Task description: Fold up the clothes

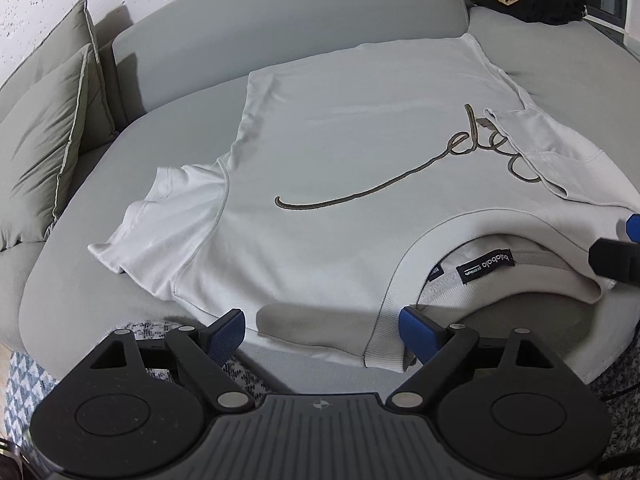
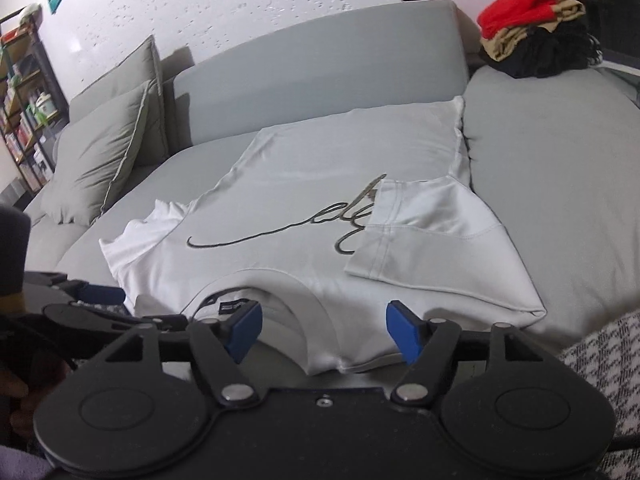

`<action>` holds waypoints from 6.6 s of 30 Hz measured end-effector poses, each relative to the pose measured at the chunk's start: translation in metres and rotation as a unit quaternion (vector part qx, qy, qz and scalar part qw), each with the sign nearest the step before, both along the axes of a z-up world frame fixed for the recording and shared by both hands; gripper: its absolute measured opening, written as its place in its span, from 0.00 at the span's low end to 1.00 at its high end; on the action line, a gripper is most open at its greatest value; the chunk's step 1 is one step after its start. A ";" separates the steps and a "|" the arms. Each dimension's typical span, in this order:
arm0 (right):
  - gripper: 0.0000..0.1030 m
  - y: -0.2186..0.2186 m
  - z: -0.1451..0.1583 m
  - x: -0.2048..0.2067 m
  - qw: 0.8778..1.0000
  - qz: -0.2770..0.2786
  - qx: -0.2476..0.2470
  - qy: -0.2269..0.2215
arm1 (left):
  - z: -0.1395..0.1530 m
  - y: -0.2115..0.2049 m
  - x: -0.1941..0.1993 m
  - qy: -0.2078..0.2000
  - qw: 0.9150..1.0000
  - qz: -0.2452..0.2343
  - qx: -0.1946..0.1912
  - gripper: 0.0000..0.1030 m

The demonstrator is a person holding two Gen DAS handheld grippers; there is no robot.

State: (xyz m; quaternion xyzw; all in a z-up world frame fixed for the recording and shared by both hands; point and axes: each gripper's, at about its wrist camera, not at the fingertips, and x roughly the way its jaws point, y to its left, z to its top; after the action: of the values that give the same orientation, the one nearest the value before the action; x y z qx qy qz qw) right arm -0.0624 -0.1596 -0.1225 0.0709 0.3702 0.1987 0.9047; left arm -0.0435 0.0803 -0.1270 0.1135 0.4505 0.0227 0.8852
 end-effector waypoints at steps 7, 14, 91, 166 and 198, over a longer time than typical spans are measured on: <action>0.68 0.002 0.002 -0.002 1.000 0.002 -0.005 -0.006 | -0.002 0.001 0.002 0.009 1.000 0.002 -0.011 0.89; 0.69 0.001 0.003 -0.004 1.000 -0.001 -0.006 -0.010 | 0.000 0.001 -0.001 0.001 1.000 0.001 -0.009 0.88; 0.55 -0.051 0.038 0.033 0.980 -0.101 0.161 0.064 | 0.077 0.128 0.069 -0.190 0.972 0.104 -0.092 0.00; 0.29 -0.076 0.080 0.065 0.988 -0.120 0.091 0.015 | 0.100 0.094 0.052 -0.168 0.984 0.043 -0.028 0.41; 0.20 -0.064 -0.002 0.126 0.973 -0.098 0.131 0.164 | 0.022 0.064 0.073 -0.055 0.997 -0.010 -0.051 0.33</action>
State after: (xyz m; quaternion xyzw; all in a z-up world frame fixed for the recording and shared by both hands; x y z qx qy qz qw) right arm 0.0638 -0.2239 -0.1247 0.2560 0.4757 0.1417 0.8295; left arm 0.0298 0.1445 -0.1055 0.0714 0.4004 -0.0032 0.9136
